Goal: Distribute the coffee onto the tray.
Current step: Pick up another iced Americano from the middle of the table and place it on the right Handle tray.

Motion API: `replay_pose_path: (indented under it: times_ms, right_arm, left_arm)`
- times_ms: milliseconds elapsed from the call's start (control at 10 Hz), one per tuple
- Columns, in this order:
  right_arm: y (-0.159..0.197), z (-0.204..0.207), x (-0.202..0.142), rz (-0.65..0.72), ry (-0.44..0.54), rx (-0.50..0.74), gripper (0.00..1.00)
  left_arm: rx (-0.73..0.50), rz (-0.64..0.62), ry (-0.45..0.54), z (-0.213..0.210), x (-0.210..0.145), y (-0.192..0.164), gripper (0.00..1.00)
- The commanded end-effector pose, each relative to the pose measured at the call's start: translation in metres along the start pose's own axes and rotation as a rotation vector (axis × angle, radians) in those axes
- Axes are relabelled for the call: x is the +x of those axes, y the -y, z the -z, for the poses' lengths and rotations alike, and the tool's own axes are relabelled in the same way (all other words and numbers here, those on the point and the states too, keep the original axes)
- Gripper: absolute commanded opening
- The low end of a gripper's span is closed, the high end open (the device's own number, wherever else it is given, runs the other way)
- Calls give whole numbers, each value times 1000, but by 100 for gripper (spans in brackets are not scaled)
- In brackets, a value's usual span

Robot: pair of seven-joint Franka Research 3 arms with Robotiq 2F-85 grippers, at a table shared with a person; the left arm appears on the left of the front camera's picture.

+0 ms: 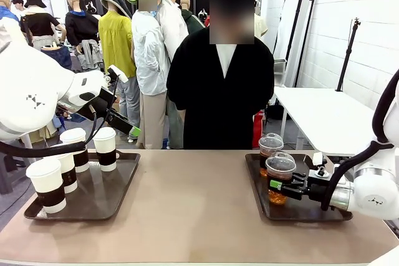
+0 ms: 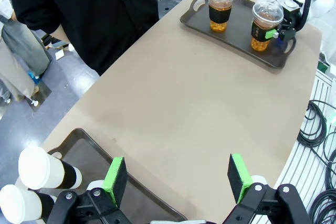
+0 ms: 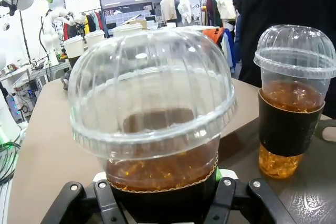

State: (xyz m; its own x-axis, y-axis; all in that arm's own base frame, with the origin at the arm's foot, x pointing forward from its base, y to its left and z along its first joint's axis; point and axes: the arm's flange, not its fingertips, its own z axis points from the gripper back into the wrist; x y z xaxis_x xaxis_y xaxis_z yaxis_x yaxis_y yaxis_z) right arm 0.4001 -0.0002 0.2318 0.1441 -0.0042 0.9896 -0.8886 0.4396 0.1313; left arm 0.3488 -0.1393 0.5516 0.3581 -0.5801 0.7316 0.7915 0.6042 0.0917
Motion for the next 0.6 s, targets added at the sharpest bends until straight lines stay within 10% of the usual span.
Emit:
replay_pose_path:
  times_ms: [0,200,500]
  right_arm:
    - [-39,-5,-1,-13,28,-20,62]
    - [-40,-5,0,18,13,-22,100]
    - [-43,-8,1,37,-1,-36,100]
  left_arm:
    - [-3,-4,3,0,-1,-1,100]
    - [-3,-4,3,0,-1,-1,100]
    - [-3,-4,3,0,-1,-1,100]
